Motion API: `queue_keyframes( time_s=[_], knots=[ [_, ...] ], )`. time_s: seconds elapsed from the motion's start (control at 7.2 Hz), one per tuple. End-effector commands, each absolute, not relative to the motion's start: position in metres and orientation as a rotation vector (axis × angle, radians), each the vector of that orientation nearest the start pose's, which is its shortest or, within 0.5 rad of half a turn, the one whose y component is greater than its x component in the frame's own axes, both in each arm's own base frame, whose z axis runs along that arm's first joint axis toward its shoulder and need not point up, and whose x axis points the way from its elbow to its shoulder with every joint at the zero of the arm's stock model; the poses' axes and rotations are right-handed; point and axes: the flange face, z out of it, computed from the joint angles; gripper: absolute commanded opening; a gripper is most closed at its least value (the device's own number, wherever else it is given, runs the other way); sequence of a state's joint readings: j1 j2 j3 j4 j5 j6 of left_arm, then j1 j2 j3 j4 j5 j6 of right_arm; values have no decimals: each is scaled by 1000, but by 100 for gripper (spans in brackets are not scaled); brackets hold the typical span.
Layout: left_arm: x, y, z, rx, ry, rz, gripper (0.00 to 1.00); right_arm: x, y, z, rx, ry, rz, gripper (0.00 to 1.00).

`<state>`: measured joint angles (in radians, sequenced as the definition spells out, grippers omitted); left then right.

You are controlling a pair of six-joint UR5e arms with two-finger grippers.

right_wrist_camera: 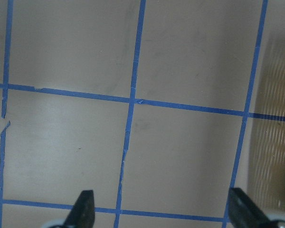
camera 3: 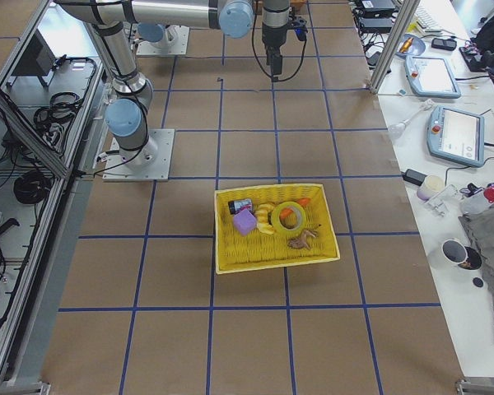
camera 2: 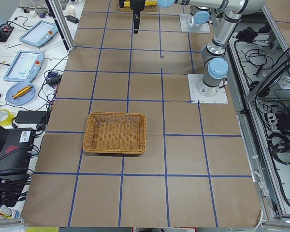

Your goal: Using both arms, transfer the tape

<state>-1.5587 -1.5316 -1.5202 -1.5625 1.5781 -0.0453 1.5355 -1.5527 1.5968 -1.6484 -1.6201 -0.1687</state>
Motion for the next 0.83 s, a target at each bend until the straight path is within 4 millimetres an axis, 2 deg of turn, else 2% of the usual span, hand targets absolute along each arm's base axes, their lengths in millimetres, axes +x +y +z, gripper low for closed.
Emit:
queue_keyframes(
  time_s=[0.0, 0.42, 0.69],
  knots=[
    [-127, -487, 530, -94, 3131, -144, 100, 111, -507, 473, -212, 3186, -41, 100],
    [-127, -489, 527, -94, 3133, -135, 100, 110, -508, 471, -215, 3192, -30, 100],
    [-126, -497, 534, -99, 3129, -156, 100, 110, -508, 471, -215, 3190, -30, 100]
  ],
)
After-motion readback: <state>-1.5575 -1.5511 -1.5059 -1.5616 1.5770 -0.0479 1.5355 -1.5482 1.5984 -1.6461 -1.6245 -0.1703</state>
